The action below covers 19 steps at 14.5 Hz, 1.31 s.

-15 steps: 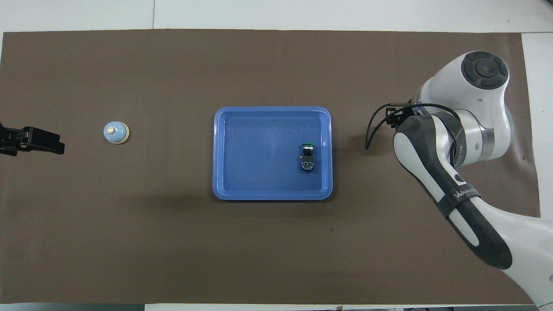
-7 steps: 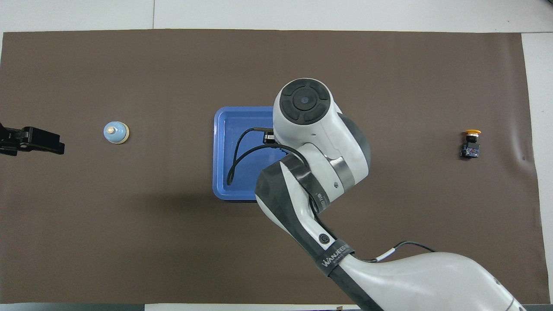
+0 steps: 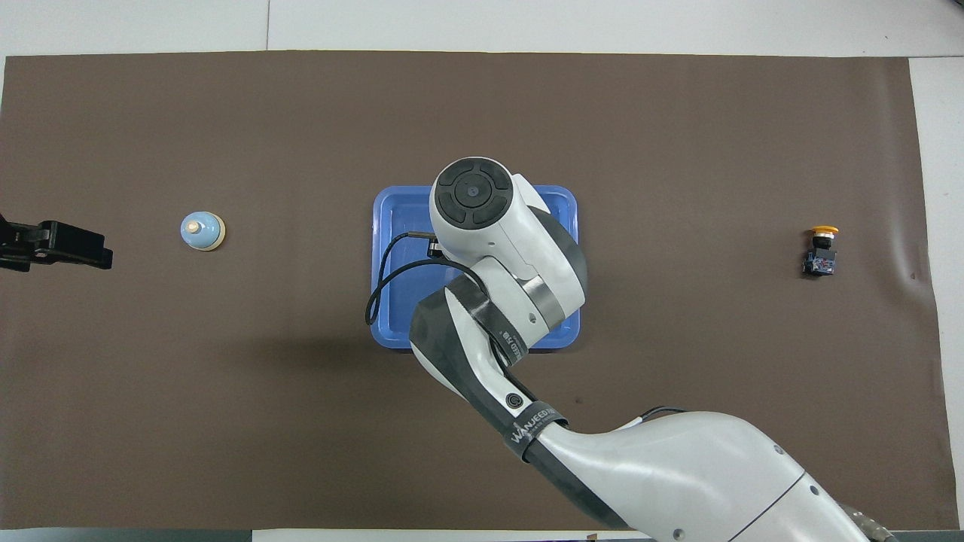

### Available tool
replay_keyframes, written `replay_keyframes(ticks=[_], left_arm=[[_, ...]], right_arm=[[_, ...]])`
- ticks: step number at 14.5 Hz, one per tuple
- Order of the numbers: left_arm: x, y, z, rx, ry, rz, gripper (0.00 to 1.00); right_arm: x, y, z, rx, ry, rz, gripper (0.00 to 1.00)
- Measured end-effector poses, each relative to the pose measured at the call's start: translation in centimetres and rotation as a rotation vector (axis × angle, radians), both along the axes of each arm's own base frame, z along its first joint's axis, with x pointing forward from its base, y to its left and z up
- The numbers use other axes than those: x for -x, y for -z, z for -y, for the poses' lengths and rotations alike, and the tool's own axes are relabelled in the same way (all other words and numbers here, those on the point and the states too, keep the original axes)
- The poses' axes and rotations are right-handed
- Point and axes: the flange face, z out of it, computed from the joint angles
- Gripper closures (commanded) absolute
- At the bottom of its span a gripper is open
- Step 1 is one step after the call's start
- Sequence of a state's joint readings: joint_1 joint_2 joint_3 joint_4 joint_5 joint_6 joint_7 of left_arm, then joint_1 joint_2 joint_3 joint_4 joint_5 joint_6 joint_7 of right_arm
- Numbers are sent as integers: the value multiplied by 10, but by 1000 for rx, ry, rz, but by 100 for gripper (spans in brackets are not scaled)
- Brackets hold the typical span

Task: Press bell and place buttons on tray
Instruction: 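Carry the red button into the tray beside the green one, then release the red button and return the right gripper to the yellow button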

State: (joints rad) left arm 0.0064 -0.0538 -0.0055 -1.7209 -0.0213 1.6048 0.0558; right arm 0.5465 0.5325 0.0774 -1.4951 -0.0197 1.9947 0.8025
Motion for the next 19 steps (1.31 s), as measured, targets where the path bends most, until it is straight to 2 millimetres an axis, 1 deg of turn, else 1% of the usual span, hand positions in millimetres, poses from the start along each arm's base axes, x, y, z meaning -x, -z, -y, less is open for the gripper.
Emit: replay_keyframes(ticks=[2,6,8,11,12,13,14,17,19], left_arm=[[0,0,0,0,0,0,0],[0,0,0,0,0,0,0],[0,0,0,0,0,0,0],[0,0,0,0,0,0,0],[0,0,0,0,0,0,0],[0,0,0,0,0,0,0],[0,0,0,0,0,0,0],[0,0,0,0,0,0,0],[0,0,0,0,0,0,0]], right_arm=[[-3,7,-2,-14,0,18,100],[-3,39,-7,-16,-5,16,100],[-3,45,-7,-17,-5,16,100],[5,58,-9,-13,-13,9,100],[8,62,-9,-9,-16,3,74],[9,65,-9,-7,-16,0,14],[9,65,-9,-8,-16,2,0],[9,62,-8,-4,-14,-2,0],[6,52,-1,8,1,-10,0]])
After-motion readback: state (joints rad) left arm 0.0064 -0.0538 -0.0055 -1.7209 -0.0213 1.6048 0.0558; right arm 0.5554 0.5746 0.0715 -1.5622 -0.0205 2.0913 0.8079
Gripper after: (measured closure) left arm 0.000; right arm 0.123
